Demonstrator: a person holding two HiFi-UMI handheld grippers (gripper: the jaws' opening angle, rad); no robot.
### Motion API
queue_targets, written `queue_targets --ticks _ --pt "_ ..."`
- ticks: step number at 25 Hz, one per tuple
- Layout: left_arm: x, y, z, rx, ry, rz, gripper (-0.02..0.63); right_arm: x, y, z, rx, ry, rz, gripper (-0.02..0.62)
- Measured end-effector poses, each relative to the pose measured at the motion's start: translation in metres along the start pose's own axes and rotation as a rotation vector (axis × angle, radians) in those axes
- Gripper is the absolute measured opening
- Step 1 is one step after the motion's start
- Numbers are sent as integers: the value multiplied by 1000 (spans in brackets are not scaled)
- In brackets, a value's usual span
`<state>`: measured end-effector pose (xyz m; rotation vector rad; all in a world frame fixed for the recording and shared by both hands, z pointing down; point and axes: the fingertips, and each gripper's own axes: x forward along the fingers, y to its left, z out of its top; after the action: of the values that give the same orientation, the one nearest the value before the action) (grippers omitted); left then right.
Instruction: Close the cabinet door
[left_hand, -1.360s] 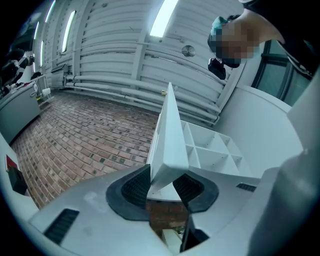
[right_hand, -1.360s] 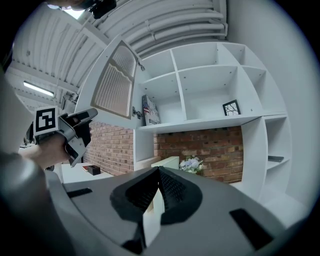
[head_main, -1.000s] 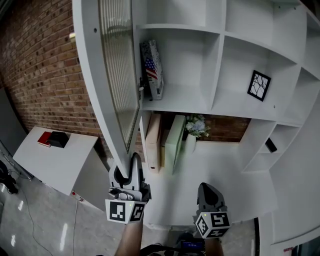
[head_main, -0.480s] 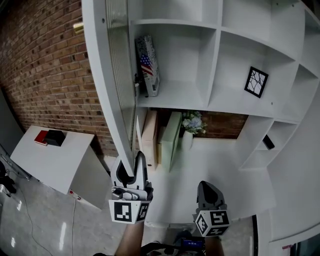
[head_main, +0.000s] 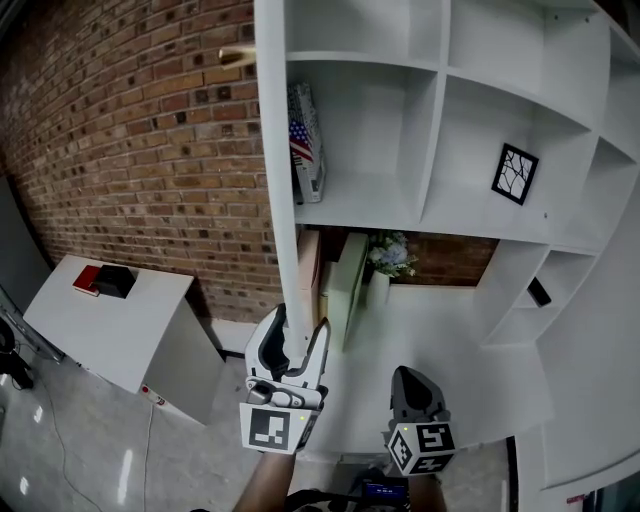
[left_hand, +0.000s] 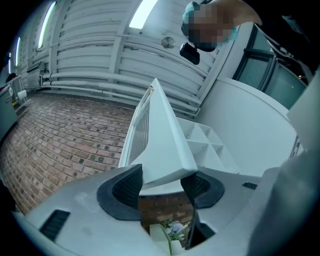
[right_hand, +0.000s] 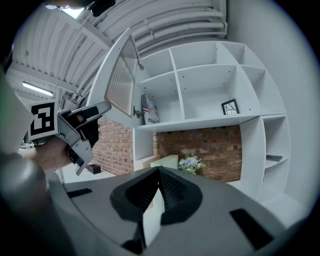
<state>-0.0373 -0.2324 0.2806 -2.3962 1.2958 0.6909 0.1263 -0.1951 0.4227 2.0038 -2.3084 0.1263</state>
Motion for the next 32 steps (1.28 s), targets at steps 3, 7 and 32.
queue_targets --ticks 3,7,32 --pt "2 -5 -1 -4 8 -17 229 0 0 0 1 3 1 2" --pt "4 -14 -1 -36 9 -58 261 -1 1 -1 2 5 5 2" --pt "32 -59 -21 -26 55 -168 313 0 -27 -6 21 13 -13 2"
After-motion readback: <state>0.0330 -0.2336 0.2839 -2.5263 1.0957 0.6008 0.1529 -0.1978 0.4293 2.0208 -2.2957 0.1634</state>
